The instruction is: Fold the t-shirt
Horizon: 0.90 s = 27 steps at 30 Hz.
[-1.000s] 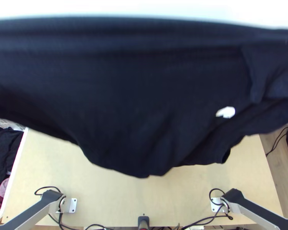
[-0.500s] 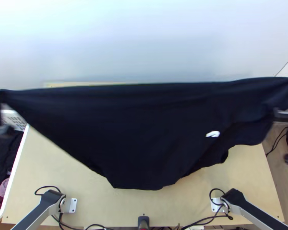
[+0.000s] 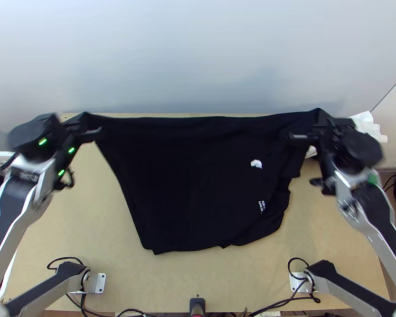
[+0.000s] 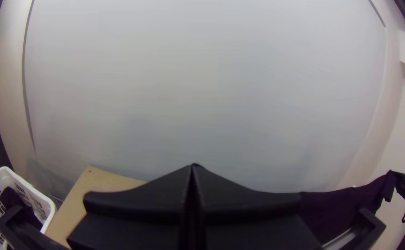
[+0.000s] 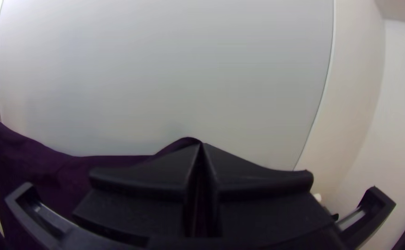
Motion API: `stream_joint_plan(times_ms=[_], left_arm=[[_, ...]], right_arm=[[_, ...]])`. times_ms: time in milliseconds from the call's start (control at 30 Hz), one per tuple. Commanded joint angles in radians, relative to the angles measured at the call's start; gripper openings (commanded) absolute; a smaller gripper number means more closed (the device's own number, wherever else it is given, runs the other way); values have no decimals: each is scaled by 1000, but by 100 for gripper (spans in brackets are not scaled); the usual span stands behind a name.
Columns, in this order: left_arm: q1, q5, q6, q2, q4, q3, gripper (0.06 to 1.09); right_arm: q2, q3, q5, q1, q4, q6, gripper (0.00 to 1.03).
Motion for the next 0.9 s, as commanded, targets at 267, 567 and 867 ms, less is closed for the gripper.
stream_joint_plan(times_ms=[267, 567, 867], left_arm=[[92, -55, -25, 613, 356, 141, 9], [97, -92, -27, 831, 399, 315, 9], [97, -118, -16, 970, 405, 434, 9]], right_arm=[[636, 145, -127, -172, 231, 138, 3], [917, 428, -121, -180, 190, 178, 3], [1064, 572, -98, -181, 150, 207, 3]])
